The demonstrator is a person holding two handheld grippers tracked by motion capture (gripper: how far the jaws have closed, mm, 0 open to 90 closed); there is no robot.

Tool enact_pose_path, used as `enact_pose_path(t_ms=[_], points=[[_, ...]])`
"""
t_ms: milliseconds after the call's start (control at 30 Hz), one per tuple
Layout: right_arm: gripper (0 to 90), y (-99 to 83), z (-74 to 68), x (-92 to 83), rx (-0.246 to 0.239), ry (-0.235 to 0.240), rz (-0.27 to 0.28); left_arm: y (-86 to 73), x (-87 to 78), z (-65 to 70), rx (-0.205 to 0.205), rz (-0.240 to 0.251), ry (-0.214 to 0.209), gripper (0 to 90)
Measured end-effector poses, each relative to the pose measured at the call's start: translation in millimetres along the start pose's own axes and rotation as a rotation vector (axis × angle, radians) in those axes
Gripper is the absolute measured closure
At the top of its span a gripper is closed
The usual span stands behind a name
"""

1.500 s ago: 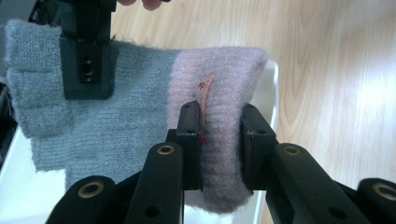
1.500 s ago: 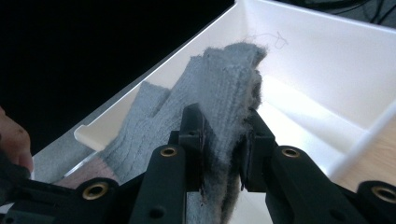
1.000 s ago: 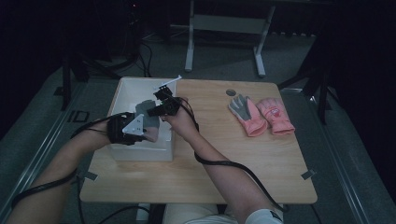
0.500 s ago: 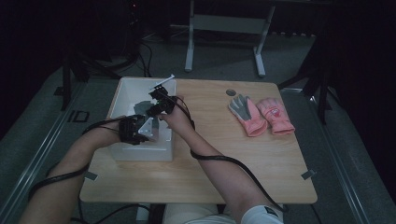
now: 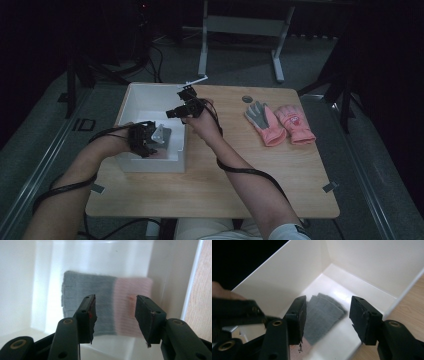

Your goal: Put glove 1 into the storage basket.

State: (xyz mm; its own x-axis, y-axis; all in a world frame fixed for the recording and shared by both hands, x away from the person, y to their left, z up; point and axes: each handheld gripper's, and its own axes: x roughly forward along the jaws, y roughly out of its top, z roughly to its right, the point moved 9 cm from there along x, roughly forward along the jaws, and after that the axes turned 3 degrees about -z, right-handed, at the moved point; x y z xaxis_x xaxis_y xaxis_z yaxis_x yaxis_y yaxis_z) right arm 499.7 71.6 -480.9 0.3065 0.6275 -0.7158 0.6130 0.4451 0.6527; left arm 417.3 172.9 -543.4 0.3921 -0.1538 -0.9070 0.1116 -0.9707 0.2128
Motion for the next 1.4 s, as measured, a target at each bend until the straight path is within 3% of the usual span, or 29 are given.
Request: enact_pose_path(t_ms=[67, 100, 200, 267, 433, 633, 733, 833, 867, 900, 967, 1000, 1067, 1100, 1233, 1300, 1333, 1367, 1400], points=[[46.9, -0.6, 0.4, -2.8, 0.000, 0.001, 0.005, 0.0, 0.0, 0.0, 0.000, 0.000, 0.000, 51.0], [47.0, -3.2, 0.8, -13.3, -0.007, 0.013, 0.020, 3.6, -8.8, -1.7, -0.035, 0.033, 0.004, 51.1], [46.6, -5.8, 1.8, -25.9, -0.013, 0.019, 0.041, 6.4, -14.3, -3.2, -0.043, 0.045, 0.006, 51.2], [46.5, -8.7, 2.8, -34.7, -0.017, 0.022, 0.053, 12.9, -25.4, -4.9, -0.078, 0.082, 0.007, 51.2], [45.6, -16.5, 6.6, -51.9, -0.031, 0.021, 0.069, 23.3, -40.3, -7.3, -0.105, 0.123, 0.014, 51.2], [41.9, -34.2, 24.6, -76.8, -0.018, 0.005, 0.089, 54.3, -61.3, -8.9, -0.141, 0.198, -0.007, 51.2], [41.0, -44.2, 38.0, -86.3, -0.011, -0.023, 0.077, 76.9, -70.7, -4.4, -0.138, 0.265, -0.041, 49.8], [37.4, -52.0, 49.3, -94.2, -0.017, -0.043, 0.069, 99.4, -77.1, -1.7, -0.137, 0.297, -0.040, 49.8], [36.8, -55.2, 54.5, -98.2, -0.016, -0.055, 0.071, 99.4, -77.1, -1.7, -0.137, 0.297, -0.040, 49.9], [35.0, -57.7, 58.2, -101.6, -0.018, -0.059, 0.072, 112.6, -77.8, -2.0, -0.159, 0.295, -0.027, 49.9], [33.4, -61.9, 64.7, -108.3, -0.017, -0.064, 0.079, 117.0, -77.7, -1.7, -0.159, 0.288, -0.023, 50.5], [31.9, -64.5, 69.8, -113.0, -0.007, -0.068, 0.091, 128.1, -76.5, -0.2, -0.158, 0.276, -0.011, 50.5], [30.4, -66.0, 72.8, -115.9, 0.003, -0.066, 0.101, 128.1, -76.5, -0.2, -0.158, 0.276, -0.011, 50.4], [26.4, -72.1, 81.4, -122.9, 0.011, -0.059, 0.105, 144.5, -74.2, 4.0, -0.166, 0.273, -0.011, 50.3], [20.7, -79.7, 90.0, -131.2, 0.011, -0.046, 0.108, 160.0, -69.3, 11.6, -0.181, 0.288, -0.030, 49.9], [19.8, -84.2, 97.8, -137.8, 0.005, -0.066, 0.126, 168.0, -63.7, 15.4, -0.201, 0.279, -0.022, 48.3], [17.0, -89.7, 104.7, -142.4, -0.008, -0.083, 0.124, 175.7, -57.5, 20.2, -0.233, 0.284, -0.028, 47.0], [17.0, -89.7, 104.7, -142.4, -0.008, -0.083, 0.124, 175.7, -57.5, 20.2, -0.233, 0.284, -0.028, 46.9], [17.4, -95.3, 111.8, -145.8, -0.012, -0.102, 0.117, 183.2, -51.4, 25.6, -0.260, 0.305, -0.045, 46.0]])
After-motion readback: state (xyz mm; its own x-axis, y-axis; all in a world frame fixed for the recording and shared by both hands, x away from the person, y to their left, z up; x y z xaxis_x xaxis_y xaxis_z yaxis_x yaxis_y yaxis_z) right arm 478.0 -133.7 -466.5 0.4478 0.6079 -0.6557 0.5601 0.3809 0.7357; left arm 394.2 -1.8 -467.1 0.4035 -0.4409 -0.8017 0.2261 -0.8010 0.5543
